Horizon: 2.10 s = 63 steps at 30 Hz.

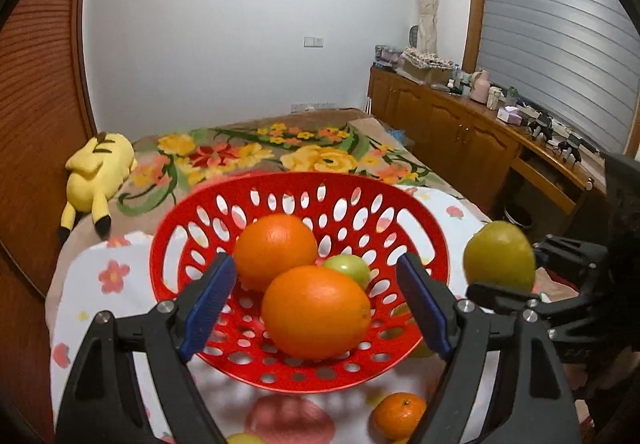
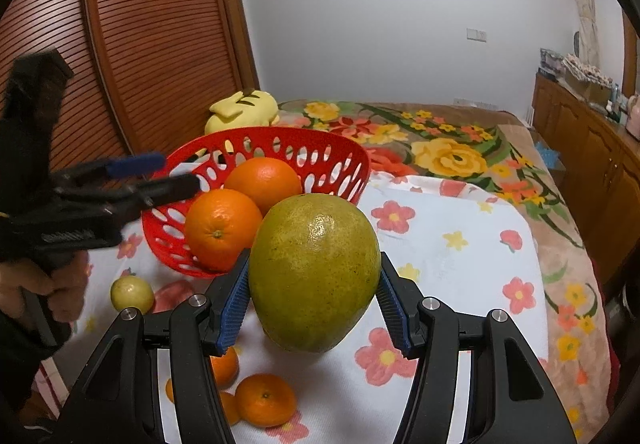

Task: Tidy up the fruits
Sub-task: 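Lower the orange into the red basket and open the left tool, then lower the pear into the red basket and open the right tool, then withdraw both tools from the basket toward the remaining fruit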

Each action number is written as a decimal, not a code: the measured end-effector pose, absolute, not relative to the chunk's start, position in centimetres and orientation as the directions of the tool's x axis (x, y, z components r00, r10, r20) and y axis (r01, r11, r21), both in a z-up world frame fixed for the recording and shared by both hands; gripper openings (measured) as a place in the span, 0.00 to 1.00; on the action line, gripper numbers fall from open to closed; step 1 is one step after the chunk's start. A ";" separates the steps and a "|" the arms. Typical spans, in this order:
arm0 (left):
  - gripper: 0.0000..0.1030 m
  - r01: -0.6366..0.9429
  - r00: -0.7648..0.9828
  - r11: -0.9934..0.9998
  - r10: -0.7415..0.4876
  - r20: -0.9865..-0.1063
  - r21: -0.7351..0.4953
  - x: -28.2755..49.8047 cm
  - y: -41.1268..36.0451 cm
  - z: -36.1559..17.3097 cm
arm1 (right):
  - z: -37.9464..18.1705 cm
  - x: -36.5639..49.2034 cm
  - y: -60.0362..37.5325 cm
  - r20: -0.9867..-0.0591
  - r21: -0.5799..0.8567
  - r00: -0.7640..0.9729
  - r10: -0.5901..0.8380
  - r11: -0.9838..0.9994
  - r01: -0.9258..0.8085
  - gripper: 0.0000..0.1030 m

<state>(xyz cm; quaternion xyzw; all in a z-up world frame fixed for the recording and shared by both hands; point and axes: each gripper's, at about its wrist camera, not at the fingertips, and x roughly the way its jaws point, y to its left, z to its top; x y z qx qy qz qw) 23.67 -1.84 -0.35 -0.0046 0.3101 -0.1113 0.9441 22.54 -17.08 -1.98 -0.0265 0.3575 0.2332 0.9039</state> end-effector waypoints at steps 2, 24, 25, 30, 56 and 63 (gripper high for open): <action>0.80 0.208 0.784 0.975 -0.214 -0.583 -0.079 23.5 -1.6 -0.1 | -1.9 22.5 -16.9 -0.656 0.117 0.637 0.405 0.888 -0.444 0.58; 0.81 0.182 0.783 0.979 -0.201 -0.589 -0.092 21.4 1.9 -1.0 | -1.6 27.1 -13.1 -0.670 0.072 0.622 0.404 0.870 -0.488 0.58; 0.81 0.182 0.783 0.979 -0.200 -0.589 -0.091 21.3 2.0 -1.0 | -1.7 27.2 -12.8 -0.674 0.065 0.622 0.400 0.870 -0.489 0.58; 0.81 0.176 0.784 0.980 -0.194 -0.590 -0.089 20.9 2.6 -1.2 | -2.7 28.2 -11.4 -0.696 0.028 0.613 0.374 0.867 -0.497 0.58; 0.81 0.185 0.774 0.977 -0.210 -0.597 -0.104 18.4 3.5 -3.2 | -0.7 26.3 -12.8 -0.654 0.029 0.651 0.384 0.873 -0.486 0.58; 0.81 0.192 0.779 0.979 -0.197 -0.595 -0.072 16.0 3.3 -4.2 | -1.7 20.9 -14.1 -0.632 0.041 0.665 0.398 0.874 -0.484 0.61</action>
